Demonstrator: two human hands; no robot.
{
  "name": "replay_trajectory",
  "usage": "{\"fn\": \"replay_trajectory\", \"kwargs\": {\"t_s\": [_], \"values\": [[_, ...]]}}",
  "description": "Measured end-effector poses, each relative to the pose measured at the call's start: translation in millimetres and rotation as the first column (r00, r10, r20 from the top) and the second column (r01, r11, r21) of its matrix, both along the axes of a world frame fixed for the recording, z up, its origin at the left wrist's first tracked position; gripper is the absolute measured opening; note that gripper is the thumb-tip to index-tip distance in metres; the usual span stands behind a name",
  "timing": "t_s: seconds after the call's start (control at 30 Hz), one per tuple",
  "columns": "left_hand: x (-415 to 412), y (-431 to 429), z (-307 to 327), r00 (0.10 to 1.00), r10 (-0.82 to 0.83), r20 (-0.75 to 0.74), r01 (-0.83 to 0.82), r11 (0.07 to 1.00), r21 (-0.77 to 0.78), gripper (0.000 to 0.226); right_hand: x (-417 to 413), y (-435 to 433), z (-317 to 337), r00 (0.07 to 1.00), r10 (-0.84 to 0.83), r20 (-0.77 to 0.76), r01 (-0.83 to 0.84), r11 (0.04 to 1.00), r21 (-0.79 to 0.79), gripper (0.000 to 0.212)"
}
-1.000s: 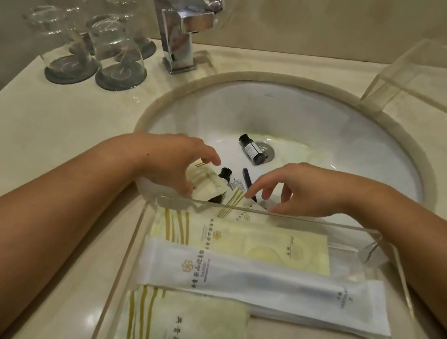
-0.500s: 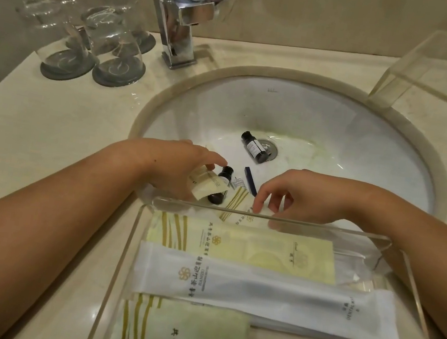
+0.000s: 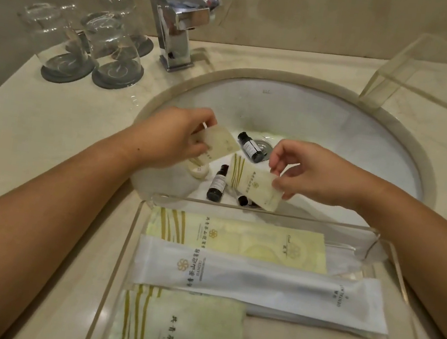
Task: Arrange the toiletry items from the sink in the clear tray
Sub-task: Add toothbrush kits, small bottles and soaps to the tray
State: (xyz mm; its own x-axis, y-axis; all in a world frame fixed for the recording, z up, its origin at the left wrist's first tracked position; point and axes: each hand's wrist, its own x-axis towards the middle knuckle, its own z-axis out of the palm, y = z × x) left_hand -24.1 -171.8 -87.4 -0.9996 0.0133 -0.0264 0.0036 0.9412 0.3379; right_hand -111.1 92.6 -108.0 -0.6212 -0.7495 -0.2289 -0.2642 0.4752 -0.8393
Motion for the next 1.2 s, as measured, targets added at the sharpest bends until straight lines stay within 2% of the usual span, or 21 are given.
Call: {"fn": "replay_trajectory", "kwargs": {"t_s": [0.1,0.17,0.27,0.33,0.53,0.6,0.8,0.93,1.07,1.2], "values": [[9.0,-0.3,22.7,0.989,0.094,-0.113,-0.071,0.978,0.197,0.025,2.2,3.9,14.3,0.993,-0.106,-0.059,0.099,0.988,-0.114,0.019],[18.2,2.8,40.4,0.985,0.138,-0.108,-0.09,0.928,0.361,0.024,6.0,7.3,24.7,0.981,-0.174,-0.081,0.157,0.97,-0.185,0.017],[32.8,12.5,60.3,0.986,0.123,-0.109,-0.044,0.839,0.543,0.022,17.6,11.4,39.2,0.964,-0.259,-0.065,0.231,0.93,-0.286,0.016],[40.6,19.1,67.5,0.988,0.093,-0.126,-0.001,0.806,0.592,0.024,27.8,13.9,49.7,0.949,-0.315,-0.031,0.286,0.895,-0.341,0.017],[60.0,43.0,87.3,0.982,0.018,-0.191,0.104,0.786,0.61,0.041,60.5,24.2,85.9,0.944,-0.323,0.062,0.316,0.835,-0.45,0.019],[67.2,51.6,96.9,0.975,-0.005,-0.223,0.137,0.8,0.583,0.04,72.7,27.6,95.6,0.948,-0.294,0.121,0.315,0.817,-0.484,0.02],[89.0,72.6,106.6,0.943,-0.098,-0.317,0.203,0.927,0.316,0.035,108.7,39.2,109.0,0.947,-0.237,0.219,0.318,0.798,-0.511,0.02],[99.3,83.4,102.4,0.952,-0.166,-0.256,0.236,0.932,0.275,0.037,128.0,46.3,108.4,0.926,-0.198,0.321,0.347,0.781,-0.519,0.022],[108.7,92.1,100.0,0.961,-0.22,-0.169,0.27,0.884,0.381,0.036,140.9,55.0,105.8,0.912,-0.19,0.365,0.364,0.785,-0.502,0.024],[115.2,98.5,102.3,0.965,-0.238,-0.114,0.263,0.879,0.398,0.044,150.1,66.0,104.0,0.907,-0.199,0.371,0.363,0.817,-0.449,0.026]]}}
